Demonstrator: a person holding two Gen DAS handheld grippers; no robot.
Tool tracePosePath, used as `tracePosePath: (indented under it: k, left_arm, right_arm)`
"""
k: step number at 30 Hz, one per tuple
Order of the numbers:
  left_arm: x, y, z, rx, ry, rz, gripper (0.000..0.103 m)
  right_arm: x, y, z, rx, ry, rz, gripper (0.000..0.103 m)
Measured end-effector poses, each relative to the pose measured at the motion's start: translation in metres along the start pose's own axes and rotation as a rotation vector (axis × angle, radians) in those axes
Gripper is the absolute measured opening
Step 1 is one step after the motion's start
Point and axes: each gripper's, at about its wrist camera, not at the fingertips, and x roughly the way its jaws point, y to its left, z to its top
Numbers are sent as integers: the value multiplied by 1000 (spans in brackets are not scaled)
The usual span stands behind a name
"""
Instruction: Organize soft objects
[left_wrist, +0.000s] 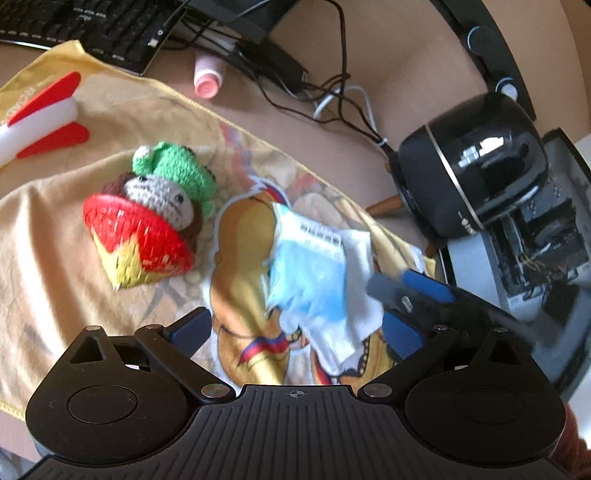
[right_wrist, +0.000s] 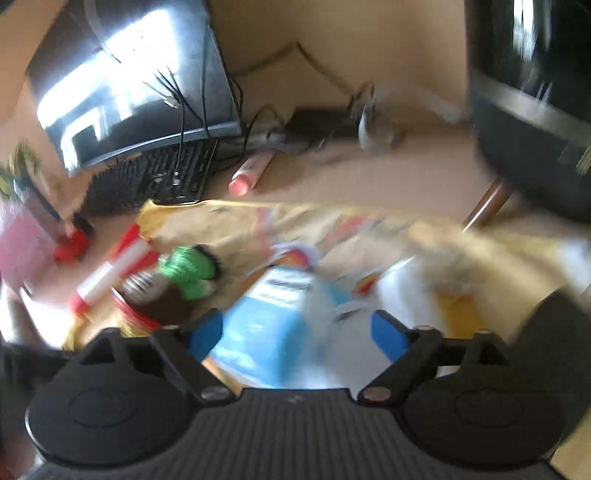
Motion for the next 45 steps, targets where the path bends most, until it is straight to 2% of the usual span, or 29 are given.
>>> tracePosePath:
  k: [2,5,7,8,10,11,13,14,17,21,24,26,30,32,34,35,36,37,40,41,43,44,45]
  left_arm:
    - [1,-3,3,-1,-6,3,101]
    - [5,-8,4,-5,-3,15,102]
    - [9,-12,3,-8,14,27,102]
    - [10,-16,2,-3,21,33,102]
    - [10,-25,1,22,16,37,102]
    - [9,-30,0,38,10,38,102]
    - [8,-43,-2,81,-12,25,102]
    - [8,-49,-3,105,-22,15,102]
    - [19,-77,-13,230,-6,-43,102]
    - [62,-119,-38,419,107,-119,102]
    - [107,-137,-55,456,201,-161,102]
    - [133,-145,-62,442,229,-171,102]
    - [149,-154,-64,416,247,-220,102]
    - [153,-163,-64,466,260,-173,102]
    - [156,-172,-67,517,256,-104,102]
    - [158,-174,-68,528,261,-78,102]
    - [159,-175,-70,534,268,-64,102]
    - [160,-177,-71,540,275,-51,102]
    - [158,-180,-78,570,288,-12,102]
    - [155,-182,-78,583,286,4,102]
    - [153,-184,-79,601,277,37,102]
    - [153,-186,-78,602,273,47,102]
    - [151,-185,-78,601,271,56,102]
  right_arm:
    - [-6,-5,-9,-113,-20,-46,89]
    - [6,-8,-19,-256,-30,-124,84]
    - [24,-10,-19,-298,-24,-121,83]
    - [34,-11,-18,-302,-11,-110,80]
    - [54,-18,-15,-273,54,-59,62]
    - [61,-22,-15,-254,90,-32,41]
    - [57,-33,-13,-203,73,3,7]
    - [46,-41,-9,-177,47,10,2]
    - [0,-73,5,-75,-61,59,3]
    - [-82,-122,23,33,-237,36,3]
    - [-118,-148,25,65,-292,31,3]
    - [-124,-159,16,78,-280,55,3]
    - [-96,-169,-19,112,-154,120,3]
    - [-78,-172,-37,145,-84,153,6]
    - [-68,-166,-49,82,-63,116,22]
    - [-64,-162,-54,47,-55,94,44]
    - [-62,-158,-58,-8,-68,64,61]
    - [-62,-154,-61,-52,-83,51,64]
    - [-55,-145,-66,-157,-75,60,63]
    - [-51,-143,-68,-185,-63,48,58]
    - [-44,-141,-69,-210,-42,33,39]
    - [-40,-143,-68,-200,-32,35,13]
    - [-41,-147,-68,-162,-35,59,6]
